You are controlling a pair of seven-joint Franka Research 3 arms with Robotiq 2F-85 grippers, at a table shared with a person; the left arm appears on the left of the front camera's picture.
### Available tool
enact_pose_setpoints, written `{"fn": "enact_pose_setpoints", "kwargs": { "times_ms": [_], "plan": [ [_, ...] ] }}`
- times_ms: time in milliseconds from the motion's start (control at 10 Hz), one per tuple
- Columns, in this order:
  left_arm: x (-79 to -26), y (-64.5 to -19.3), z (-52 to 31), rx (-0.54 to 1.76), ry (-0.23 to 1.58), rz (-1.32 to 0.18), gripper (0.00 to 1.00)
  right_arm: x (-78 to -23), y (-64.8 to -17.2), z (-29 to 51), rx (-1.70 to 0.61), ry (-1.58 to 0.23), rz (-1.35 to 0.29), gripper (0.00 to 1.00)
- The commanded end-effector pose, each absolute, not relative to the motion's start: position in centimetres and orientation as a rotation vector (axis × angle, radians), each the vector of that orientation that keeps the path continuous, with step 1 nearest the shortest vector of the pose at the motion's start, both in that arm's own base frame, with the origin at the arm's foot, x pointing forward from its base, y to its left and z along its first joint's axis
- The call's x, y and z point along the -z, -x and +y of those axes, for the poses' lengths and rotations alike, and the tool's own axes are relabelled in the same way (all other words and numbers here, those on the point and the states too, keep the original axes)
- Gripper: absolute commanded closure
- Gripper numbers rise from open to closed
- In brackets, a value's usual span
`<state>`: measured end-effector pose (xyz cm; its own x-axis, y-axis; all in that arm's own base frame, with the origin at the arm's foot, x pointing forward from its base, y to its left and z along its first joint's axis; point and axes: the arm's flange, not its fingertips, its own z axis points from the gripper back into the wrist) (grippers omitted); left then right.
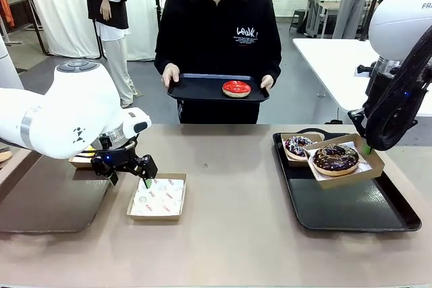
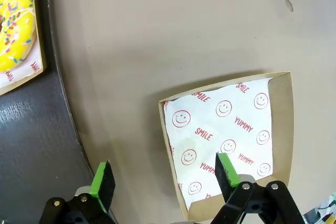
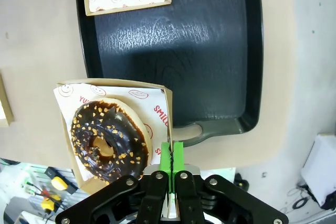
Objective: Individually package the donuts and arrange them on the tray.
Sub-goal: Place the picked Paper togo box on the Handle tray while simultaneously picking up another Paper togo box from the table with the other hand.
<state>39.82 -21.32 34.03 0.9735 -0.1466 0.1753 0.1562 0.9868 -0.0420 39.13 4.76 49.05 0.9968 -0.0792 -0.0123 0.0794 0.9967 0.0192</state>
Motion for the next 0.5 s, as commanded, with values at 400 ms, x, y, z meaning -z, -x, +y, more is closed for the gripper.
{"fn": "enact_pose_setpoints", "kwargs": {
  "times_ms": [400],
  "plan": [
    [-34.8,-37.1,-22.4,0.126,0.024,-0.105,0.00,-45.8,-39.0,5.2,0.102,0.011,-0.162,0.99]
  ]
}}
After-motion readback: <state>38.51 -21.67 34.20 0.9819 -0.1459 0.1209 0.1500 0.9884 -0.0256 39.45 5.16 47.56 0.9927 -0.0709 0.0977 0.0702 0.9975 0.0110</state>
